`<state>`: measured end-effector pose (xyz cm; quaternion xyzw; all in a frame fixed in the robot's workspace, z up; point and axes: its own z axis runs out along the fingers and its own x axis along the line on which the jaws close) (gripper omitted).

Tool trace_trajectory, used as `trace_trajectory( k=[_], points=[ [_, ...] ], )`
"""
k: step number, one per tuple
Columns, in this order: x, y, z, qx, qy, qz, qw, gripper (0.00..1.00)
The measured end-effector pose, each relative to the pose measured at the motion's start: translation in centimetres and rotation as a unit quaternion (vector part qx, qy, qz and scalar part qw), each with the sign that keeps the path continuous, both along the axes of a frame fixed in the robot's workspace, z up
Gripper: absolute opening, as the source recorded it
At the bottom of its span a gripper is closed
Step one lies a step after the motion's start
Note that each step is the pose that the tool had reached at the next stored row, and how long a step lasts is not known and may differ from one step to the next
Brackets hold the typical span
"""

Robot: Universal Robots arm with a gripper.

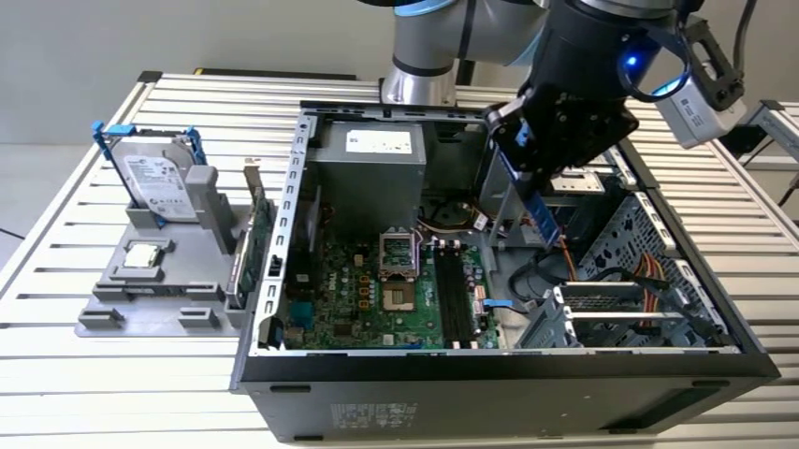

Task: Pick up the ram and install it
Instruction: 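Insert the ram into the slot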

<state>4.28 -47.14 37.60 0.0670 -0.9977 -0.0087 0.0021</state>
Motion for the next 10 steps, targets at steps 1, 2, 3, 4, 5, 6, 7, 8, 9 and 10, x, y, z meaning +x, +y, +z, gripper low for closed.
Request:
trace_trajectory(
  k=[1, 2, 3, 4, 5, 6, 7, 8, 9, 10],
  points=[
    [0.00, 0.00, -0.06, 0.0000, 0.0000, 0.000, 1.0000, 0.00],
    [0.00, 0.00, -0.12, 0.0001, 0.0000, 0.000, 1.0000, 0.00],
    [0.00, 0.00, -0.19, 0.0001, 0.0000, 0.000, 1.0000, 0.00],
    [0.00, 0.00, -0.25, 0.0000, 0.0000, 0.000, 1.0000, 0.00],
    [0.00, 0.00, -0.31, 0.0000, 0.0000, 0.000, 1.0000, 0.00],
    [0.00, 0.00, -0.37, 0.0001, 0.0000, 0.000, 1.0000, 0.00],
    [0.00, 0.00, -0.41, 0.0000, 0.0000, 0.000, 1.0000, 0.00],
    [0.03, 0.00, -0.46, 0.0000, 0.0000, 0.000, 1.0000, 0.00],
    [0.07, 0.00, -0.51, 0.0000, 0.0000, 0.000, 1.0000, 0.00],
    [0.10, 0.00, -0.54, 0.0000, 0.0000, -0.001, 1.0000, 0.00]
  ],
)
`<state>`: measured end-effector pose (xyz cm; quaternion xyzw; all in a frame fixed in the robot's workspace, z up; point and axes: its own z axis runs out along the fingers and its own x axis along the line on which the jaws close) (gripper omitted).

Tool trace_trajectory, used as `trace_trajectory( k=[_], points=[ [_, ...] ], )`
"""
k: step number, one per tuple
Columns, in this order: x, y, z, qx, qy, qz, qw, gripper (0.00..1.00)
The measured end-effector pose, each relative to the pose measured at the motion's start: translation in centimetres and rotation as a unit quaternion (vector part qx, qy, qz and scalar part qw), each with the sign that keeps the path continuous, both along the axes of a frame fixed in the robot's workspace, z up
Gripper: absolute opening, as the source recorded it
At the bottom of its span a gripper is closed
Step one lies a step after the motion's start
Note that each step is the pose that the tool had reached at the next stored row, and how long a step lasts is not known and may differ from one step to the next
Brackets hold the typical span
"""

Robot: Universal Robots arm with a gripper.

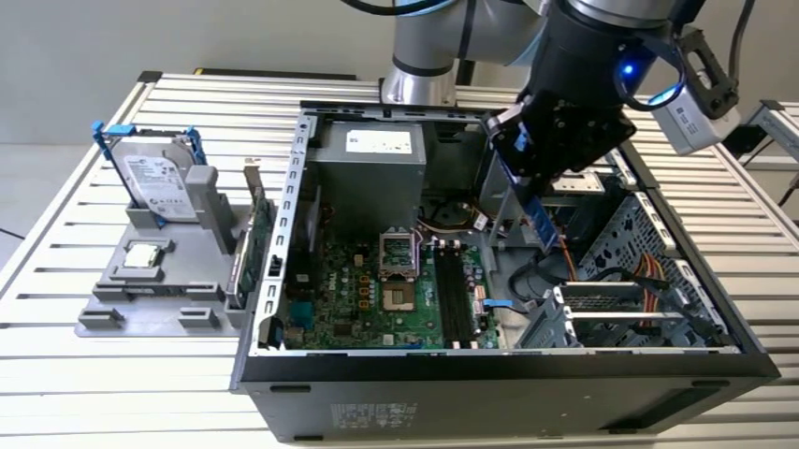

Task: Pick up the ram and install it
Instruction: 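Insert the ram into the slot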

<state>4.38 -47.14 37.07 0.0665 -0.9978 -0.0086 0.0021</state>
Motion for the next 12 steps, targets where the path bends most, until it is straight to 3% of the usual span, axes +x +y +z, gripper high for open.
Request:
trace_trajectory(
  k=[12],
  points=[
    [0.49, 0.00, -0.47, 0.0000, 0.0000, -0.018, 0.9998, 0.00]
  ],
)
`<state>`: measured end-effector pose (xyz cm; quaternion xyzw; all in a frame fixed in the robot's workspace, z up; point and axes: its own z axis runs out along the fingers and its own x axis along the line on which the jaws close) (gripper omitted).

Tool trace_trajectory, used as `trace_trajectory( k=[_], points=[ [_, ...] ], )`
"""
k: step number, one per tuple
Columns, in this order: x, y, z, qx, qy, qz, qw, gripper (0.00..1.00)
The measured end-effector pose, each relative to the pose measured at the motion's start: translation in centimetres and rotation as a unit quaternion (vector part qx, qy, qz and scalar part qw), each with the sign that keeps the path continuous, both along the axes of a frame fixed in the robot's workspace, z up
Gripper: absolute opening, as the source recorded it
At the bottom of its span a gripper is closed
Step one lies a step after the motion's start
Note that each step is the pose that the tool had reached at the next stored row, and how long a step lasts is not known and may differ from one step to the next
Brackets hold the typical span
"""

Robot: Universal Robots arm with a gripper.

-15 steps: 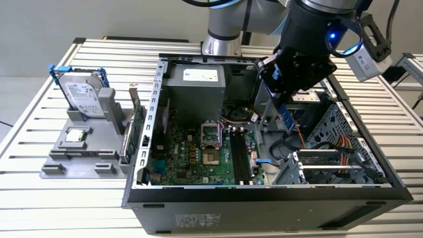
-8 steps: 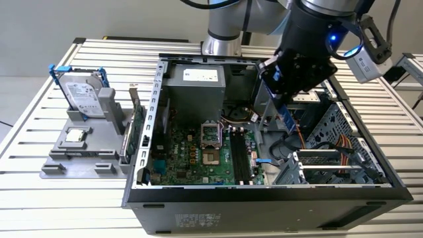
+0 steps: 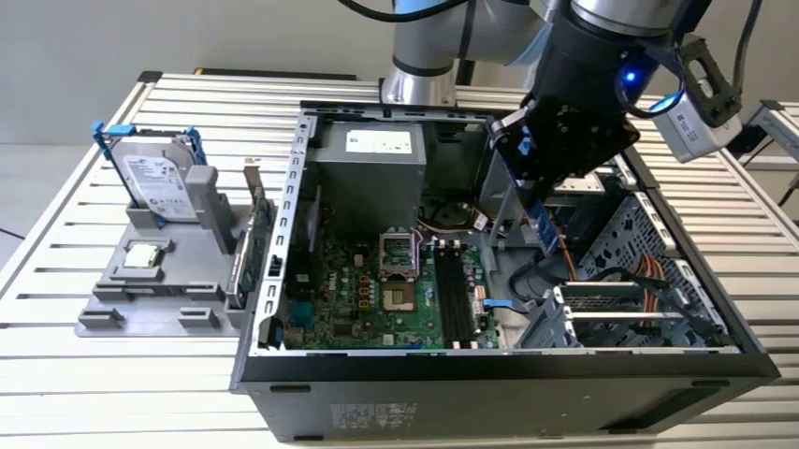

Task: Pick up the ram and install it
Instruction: 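Insert the ram into the slot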

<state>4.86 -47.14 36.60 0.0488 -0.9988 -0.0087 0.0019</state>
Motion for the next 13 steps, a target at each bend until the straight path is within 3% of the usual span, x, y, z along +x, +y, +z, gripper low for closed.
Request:
trace_trajectory(
  k=[13],
  points=[
    [0.01, 0.00, -0.43, 0.0001, 0.0000, -0.001, 1.0000, 0.00]
  ],
)
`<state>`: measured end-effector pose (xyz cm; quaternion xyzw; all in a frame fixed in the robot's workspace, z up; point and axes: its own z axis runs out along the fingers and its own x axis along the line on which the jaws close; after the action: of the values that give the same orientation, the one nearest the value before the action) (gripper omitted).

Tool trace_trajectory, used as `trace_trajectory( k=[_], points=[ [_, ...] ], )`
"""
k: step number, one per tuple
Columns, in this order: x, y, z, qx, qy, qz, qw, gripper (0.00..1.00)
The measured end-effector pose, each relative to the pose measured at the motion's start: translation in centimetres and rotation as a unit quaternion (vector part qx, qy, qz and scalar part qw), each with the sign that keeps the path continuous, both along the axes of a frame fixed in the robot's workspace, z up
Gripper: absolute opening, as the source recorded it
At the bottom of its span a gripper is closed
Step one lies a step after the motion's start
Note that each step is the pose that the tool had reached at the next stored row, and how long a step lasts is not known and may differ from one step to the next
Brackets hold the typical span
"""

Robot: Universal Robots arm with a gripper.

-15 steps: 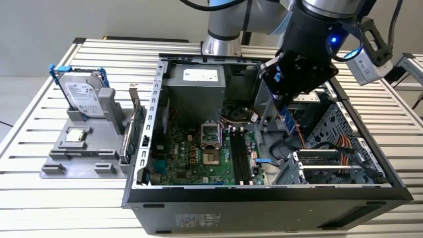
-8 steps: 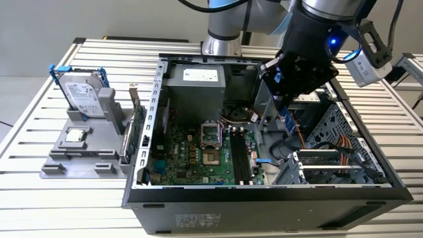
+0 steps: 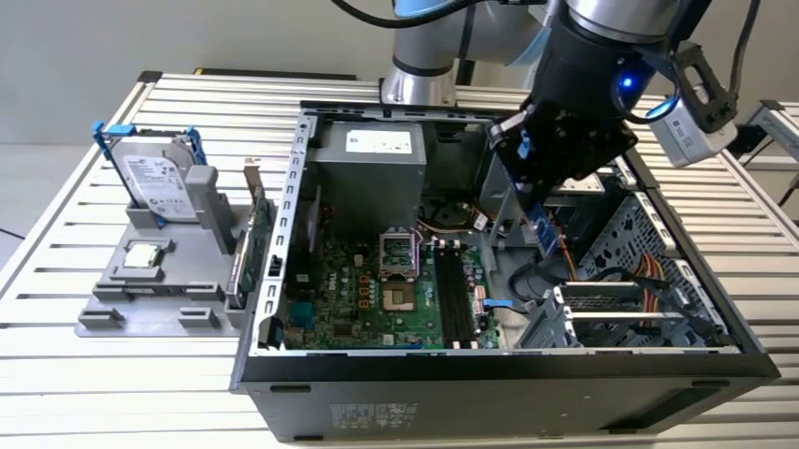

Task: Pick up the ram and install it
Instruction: 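Insert the ram into the slot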

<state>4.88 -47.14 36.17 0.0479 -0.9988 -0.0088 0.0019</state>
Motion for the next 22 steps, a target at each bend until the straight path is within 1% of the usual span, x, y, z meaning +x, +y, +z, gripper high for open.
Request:
trace_trajectory(
  k=[12, 22],
  points=[
    [0.06, 0.00, -0.76, -0.0001, 0.0000, 0.000, 1.0000, 0.00],
    [0.29, 0.00, -1.23, -0.0001, 0.0000, 0.000, 1.0000, 0.00]
  ],
)
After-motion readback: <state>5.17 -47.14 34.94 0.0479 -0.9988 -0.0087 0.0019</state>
